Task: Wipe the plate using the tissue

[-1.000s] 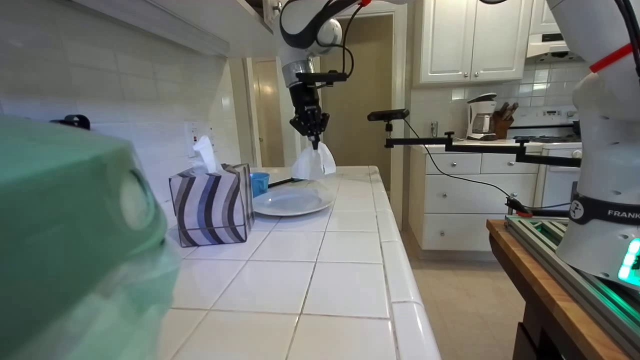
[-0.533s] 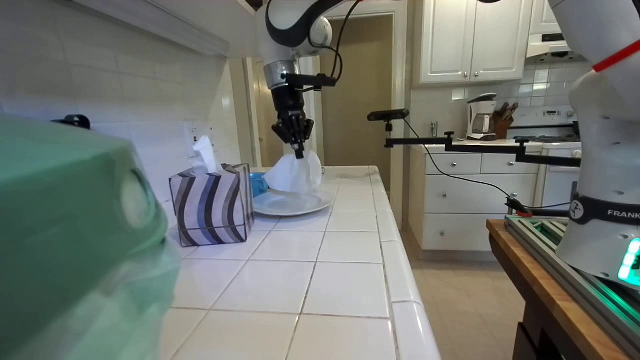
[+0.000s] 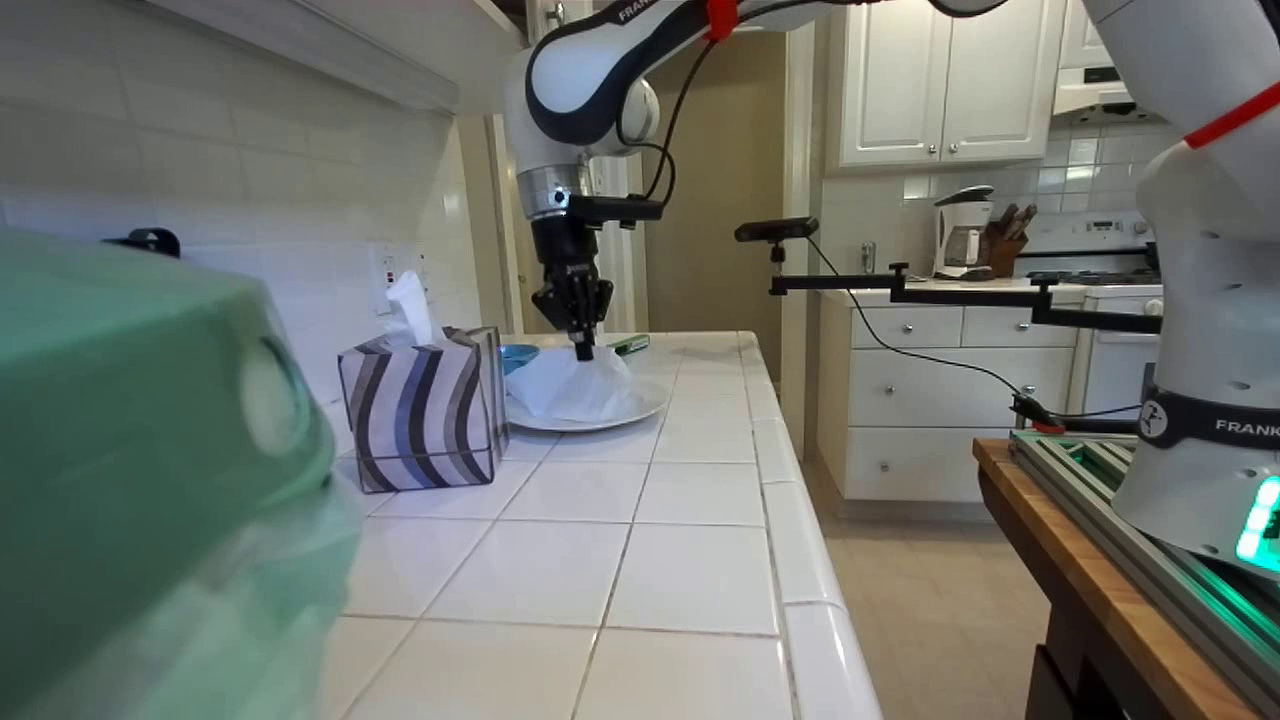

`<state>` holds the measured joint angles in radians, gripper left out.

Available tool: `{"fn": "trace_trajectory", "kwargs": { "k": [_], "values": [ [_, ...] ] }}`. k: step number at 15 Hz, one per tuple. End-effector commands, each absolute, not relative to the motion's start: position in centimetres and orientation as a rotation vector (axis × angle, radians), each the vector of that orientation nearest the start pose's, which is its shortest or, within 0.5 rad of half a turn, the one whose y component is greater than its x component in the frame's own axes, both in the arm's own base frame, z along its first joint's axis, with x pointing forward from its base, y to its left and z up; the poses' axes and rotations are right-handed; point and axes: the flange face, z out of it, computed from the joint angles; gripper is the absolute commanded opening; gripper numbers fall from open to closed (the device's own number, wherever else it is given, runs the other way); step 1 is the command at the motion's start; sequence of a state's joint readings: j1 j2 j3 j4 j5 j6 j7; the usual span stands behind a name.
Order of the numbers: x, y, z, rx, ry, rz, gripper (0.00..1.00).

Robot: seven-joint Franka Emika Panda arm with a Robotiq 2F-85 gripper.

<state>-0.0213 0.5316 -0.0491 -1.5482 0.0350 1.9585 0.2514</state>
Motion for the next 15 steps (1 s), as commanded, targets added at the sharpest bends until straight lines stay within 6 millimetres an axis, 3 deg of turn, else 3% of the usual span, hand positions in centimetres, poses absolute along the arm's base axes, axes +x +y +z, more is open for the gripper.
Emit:
{"fn": "trace_trajectory", "kwargs": {
  "k": [1,7,15],
  "values": [
    [67.9,-4.1,32.5,-3.094,0.463,0.140,0.00],
    [68.1,-4.2,32.5,-3.100,0.498,0.155,0.00],
    [69.7,-4.2,29.6,-3.119,0.479,0.066,0.00]
  ]
}}
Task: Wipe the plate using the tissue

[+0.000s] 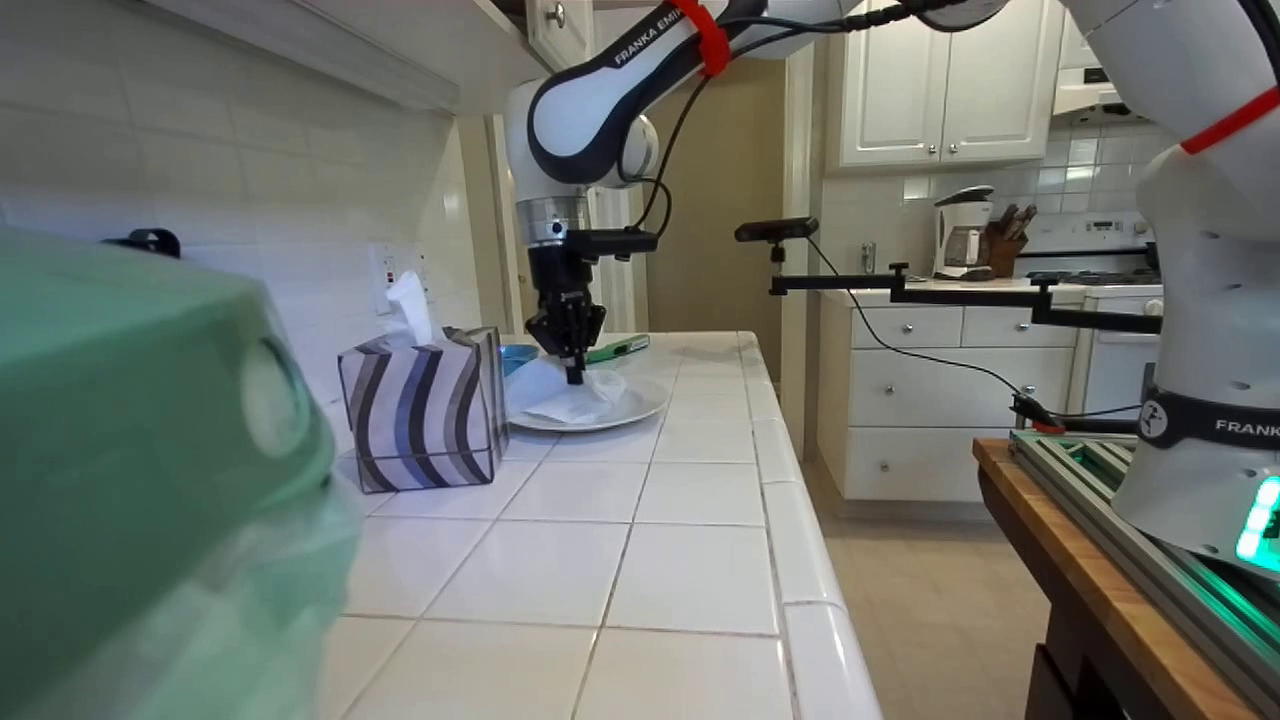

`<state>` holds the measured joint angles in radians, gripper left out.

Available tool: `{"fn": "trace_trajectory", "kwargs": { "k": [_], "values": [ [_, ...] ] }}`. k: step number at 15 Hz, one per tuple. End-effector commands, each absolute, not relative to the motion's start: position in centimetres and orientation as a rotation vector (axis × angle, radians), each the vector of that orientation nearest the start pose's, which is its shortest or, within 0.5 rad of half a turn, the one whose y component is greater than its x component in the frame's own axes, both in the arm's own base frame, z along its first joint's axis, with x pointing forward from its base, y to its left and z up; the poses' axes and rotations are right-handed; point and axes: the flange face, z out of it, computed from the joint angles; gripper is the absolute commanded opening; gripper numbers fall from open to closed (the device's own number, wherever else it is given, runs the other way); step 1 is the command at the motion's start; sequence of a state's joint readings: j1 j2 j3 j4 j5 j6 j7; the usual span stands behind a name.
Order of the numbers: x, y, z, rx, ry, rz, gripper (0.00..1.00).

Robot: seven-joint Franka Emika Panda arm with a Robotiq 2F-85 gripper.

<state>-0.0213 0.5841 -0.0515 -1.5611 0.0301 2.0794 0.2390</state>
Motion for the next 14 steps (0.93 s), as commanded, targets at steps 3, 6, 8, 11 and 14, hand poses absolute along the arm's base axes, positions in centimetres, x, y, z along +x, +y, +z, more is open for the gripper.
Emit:
{"fn": "trace_trajectory", "kwargs": {
  "k": [3,6,8,11,14],
  "values": [
    [70.2,-3.2,29.4,-3.126,0.439,0.027,0.00],
    [70.6,-1.6,30.3,-3.130,0.391,-0.020,0.00],
    [70.7,-0.3,30.4,-3.130,0.354,-0.028,0.00],
    [70.5,1.3,29.6,-3.132,0.290,-0.013,0.00],
    [70.3,2.5,28.6,-3.142,0.230,0.011,0.00]
  ]
}}
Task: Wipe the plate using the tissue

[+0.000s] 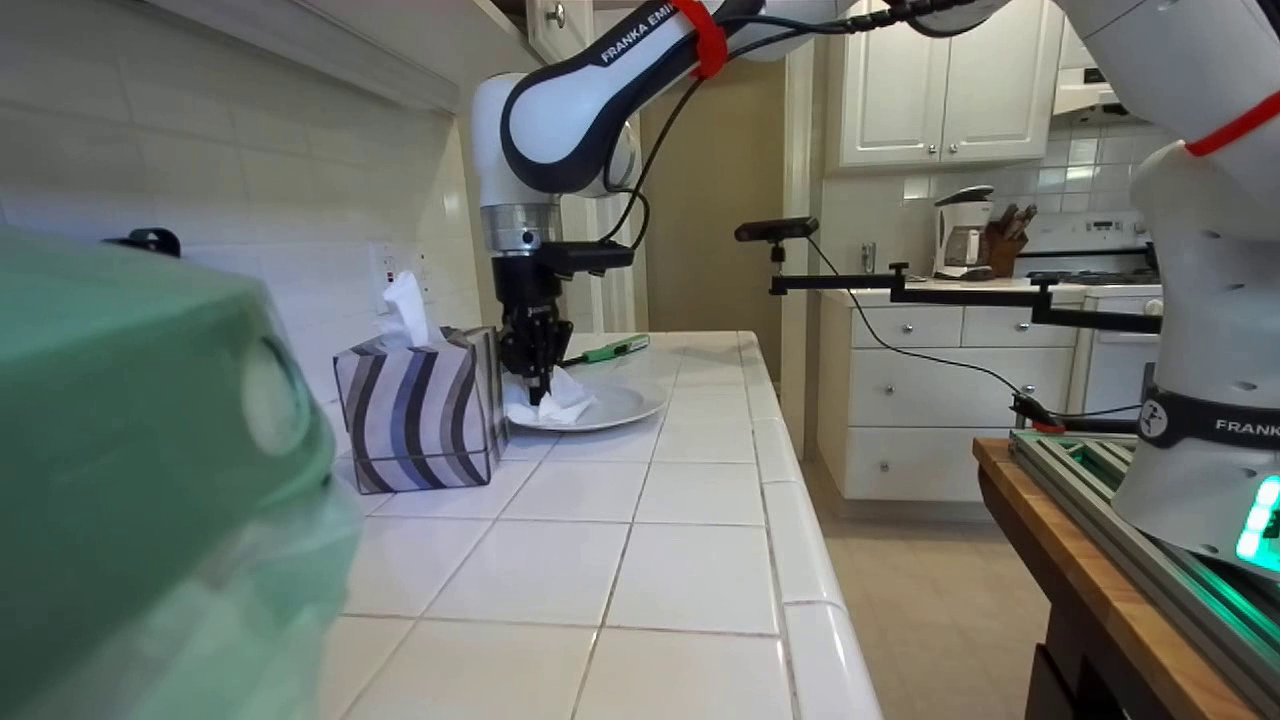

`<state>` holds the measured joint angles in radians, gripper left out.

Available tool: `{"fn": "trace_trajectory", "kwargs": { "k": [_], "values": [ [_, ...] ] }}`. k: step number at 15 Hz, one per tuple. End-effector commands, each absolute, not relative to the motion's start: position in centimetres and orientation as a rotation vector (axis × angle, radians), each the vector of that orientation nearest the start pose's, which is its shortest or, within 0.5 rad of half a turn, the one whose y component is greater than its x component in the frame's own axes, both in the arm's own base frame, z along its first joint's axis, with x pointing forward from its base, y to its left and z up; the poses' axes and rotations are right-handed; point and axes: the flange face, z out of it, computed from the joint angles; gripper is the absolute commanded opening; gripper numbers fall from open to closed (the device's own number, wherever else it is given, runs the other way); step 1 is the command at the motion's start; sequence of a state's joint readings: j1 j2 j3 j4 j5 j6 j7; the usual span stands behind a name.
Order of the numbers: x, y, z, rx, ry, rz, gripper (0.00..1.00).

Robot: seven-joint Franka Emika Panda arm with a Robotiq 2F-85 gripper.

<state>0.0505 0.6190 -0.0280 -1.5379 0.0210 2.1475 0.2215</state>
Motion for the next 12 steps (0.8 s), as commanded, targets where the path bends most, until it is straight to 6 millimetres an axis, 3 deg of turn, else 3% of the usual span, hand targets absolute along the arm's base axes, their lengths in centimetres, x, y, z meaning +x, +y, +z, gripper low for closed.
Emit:
{"fn": "trace_trajectory", "kwargs": {
  "k": [1,8,12],
  "values": [
    [70.2,2.8,28.4,-3.145,0.211,0.017,0.00],
    [68.2,4.7,29.3,-3.132,0.107,0.060,0.00],
    [66.4,3.7,28.5,-3.130,0.125,0.128,0.00]
  ]
}}
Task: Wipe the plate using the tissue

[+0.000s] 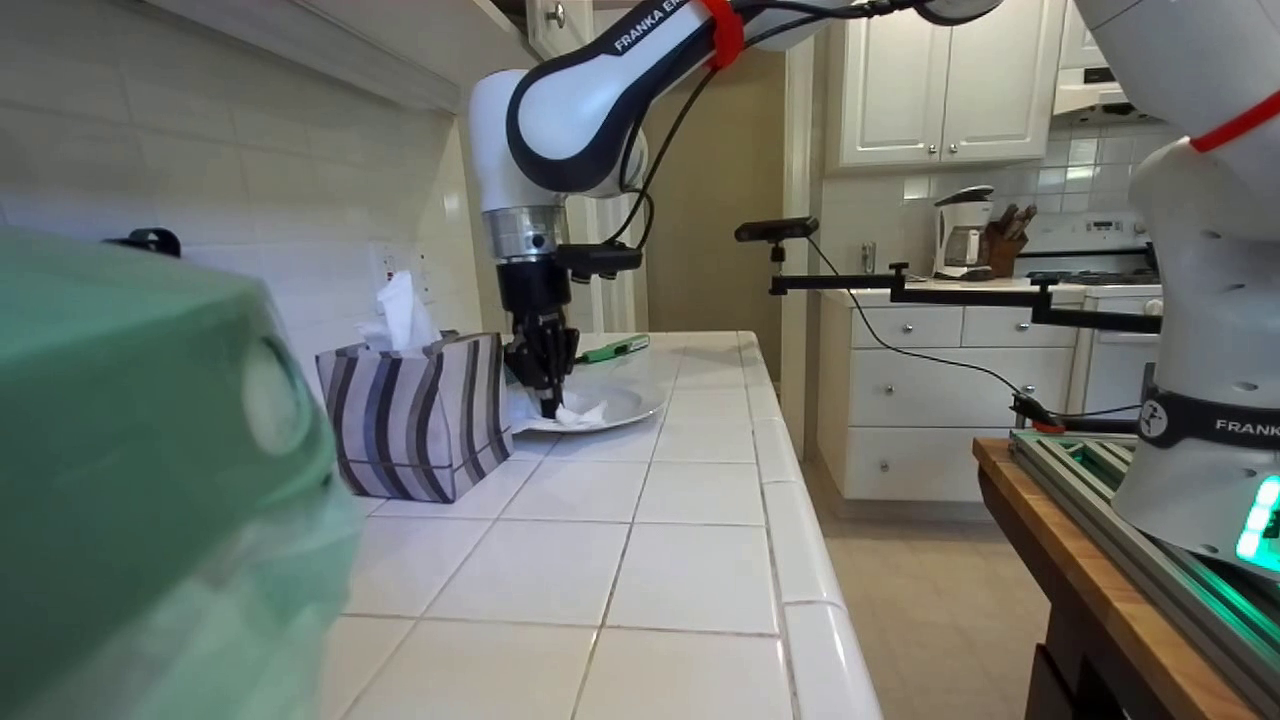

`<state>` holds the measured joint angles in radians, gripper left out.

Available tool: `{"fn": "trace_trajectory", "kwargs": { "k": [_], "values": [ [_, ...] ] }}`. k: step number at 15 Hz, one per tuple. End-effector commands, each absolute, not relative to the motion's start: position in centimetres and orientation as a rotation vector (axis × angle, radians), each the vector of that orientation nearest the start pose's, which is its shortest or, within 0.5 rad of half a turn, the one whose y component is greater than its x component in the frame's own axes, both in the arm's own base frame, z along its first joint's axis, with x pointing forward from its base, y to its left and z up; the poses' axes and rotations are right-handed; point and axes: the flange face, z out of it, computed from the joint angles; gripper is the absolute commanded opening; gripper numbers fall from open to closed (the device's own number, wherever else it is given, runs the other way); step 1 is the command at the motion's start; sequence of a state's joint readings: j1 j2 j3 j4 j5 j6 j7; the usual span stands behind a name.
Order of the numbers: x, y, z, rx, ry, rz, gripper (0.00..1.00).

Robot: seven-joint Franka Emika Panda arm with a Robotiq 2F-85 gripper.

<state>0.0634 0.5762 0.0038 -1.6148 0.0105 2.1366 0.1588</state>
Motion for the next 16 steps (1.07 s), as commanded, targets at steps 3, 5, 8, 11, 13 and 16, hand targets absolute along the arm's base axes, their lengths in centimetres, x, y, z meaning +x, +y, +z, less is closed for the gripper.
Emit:
{"fn": "trace_trajectory", "kwargs": {
  "k": [3,5,8,11,13,16],
  "values": [
    [65.4,2.1,27.9,-3.135,0.172,0.164,0.00],
    [65.2,0.6,28.0,-3.145,0.215,0.171,0.00],
    [65.2,-1.7,28.1,-3.152,0.277,0.169,0.00],
    [65.5,-3.5,27.8,-3.155,0.324,0.166,0.00],
    [65.8,-3.9,27.6,-3.152,0.332,0.165,0.00],
    [66.8,-3.3,27.5,-3.165,0.319,0.118,0.00]
  ]
}}
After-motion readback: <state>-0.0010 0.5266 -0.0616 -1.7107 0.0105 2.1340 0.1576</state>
